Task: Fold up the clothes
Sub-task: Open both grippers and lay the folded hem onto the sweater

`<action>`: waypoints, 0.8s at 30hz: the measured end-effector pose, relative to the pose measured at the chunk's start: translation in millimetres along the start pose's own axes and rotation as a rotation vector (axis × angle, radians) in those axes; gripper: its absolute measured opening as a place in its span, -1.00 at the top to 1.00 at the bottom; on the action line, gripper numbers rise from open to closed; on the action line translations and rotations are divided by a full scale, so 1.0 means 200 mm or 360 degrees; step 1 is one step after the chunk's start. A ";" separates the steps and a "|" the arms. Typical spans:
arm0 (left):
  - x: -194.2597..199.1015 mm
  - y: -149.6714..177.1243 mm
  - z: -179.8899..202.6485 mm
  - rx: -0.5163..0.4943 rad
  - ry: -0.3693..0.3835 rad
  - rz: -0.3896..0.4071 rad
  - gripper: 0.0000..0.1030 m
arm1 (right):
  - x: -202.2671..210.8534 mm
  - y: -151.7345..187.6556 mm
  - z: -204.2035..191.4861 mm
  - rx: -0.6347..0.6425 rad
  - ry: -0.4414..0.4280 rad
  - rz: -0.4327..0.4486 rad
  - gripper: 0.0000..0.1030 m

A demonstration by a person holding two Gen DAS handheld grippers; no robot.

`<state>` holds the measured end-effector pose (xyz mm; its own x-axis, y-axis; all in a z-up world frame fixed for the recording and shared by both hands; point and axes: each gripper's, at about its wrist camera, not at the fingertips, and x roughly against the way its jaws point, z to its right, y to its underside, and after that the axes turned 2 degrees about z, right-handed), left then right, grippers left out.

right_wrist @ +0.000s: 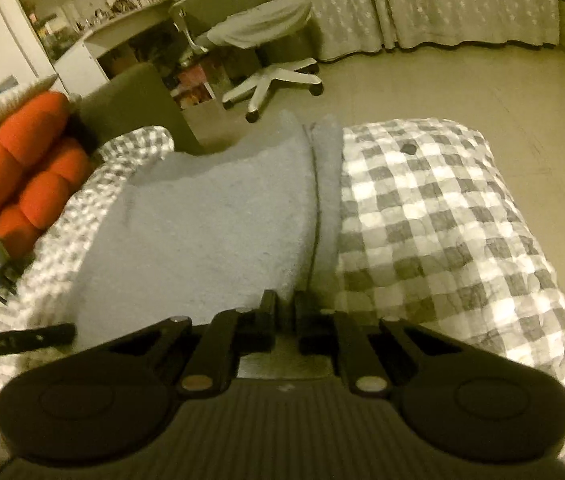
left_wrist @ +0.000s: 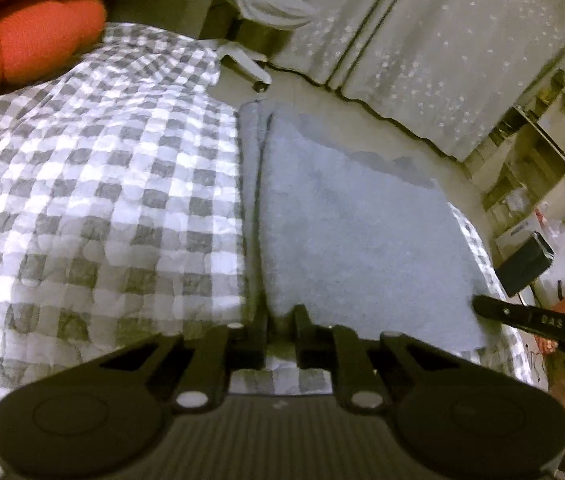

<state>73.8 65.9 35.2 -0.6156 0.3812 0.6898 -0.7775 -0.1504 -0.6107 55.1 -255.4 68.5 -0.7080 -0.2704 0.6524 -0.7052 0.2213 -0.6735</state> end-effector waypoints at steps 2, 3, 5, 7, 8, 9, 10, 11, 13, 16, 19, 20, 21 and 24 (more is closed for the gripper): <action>0.00 0.00 0.00 -0.0002 0.0004 -0.0005 0.64 | 0.01 0.00 0.00 0.0001 -0.0040 0.0015 0.62; -0.01 0.00 0.00 -0.0008 0.0009 -0.0014 0.56 | 0.01 0.00 0.01 0.0002 -0.0049 0.0014 0.61; -0.01 0.01 0.02 -0.0027 0.0013 -0.0015 0.56 | 0.01 0.00 0.02 -0.0004 -0.0058 0.0008 0.61; -0.02 0.01 0.03 -0.0051 0.0006 -0.0013 0.56 | 0.01 0.01 0.03 -0.0021 -0.0054 -0.0003 0.61; -0.03 0.01 0.03 -0.0062 0.0002 -0.0012 0.58 | 0.00 0.01 0.03 -0.0021 -0.0053 -0.0009 0.61; -0.03 0.01 0.04 -0.0074 -0.0005 -0.0012 0.71 | 0.00 0.01 0.03 -0.0009 -0.0049 -0.0013 0.61; -0.03 0.01 0.04 -0.0081 -0.0008 -0.0011 0.75 | 0.00 0.01 0.02 0.0005 -0.0031 -0.0014 0.74; -0.03 0.01 0.03 -0.0074 -0.0008 -0.0013 0.76 | 0.00 0.01 0.01 0.0015 -0.0013 -0.0012 0.77; 0.00 0.01 0.03 -0.0057 -0.0007 -0.0013 0.78 | 0.02 0.00 0.00 0.0010 0.0007 0.0021 0.80; 0.05 0.01 0.04 -0.0080 -0.0016 0.0010 0.78 | 0.09 -0.02 -0.02 0.0009 -0.0032 0.0099 0.81; 0.04 0.03 0.05 -0.0094 -0.0040 -0.0009 0.78 | 0.07 -0.01 -0.02 0.0023 -0.0001 0.0043 0.81; 0.04 0.03 0.05 -0.0101 -0.0051 -0.0016 0.78 | 0.05 0.00 -0.02 0.0031 0.0020 0.0011 0.81; 0.03 0.03 0.05 -0.0104 -0.0059 -0.0022 0.78 | 0.03 0.01 -0.01 0.0032 0.0036 -0.0019 0.81; 0.01 0.04 0.04 -0.0085 -0.0063 -0.0032 0.77 | 0.01 0.02 0.01 0.0020 0.0042 -0.0045 0.81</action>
<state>65.6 57.5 34.8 -0.6055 0.3474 0.7160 -0.7823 -0.0942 -0.6158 51.4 -256.9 67.4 -0.6886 -0.2515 0.6802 -0.7246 0.2019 -0.6589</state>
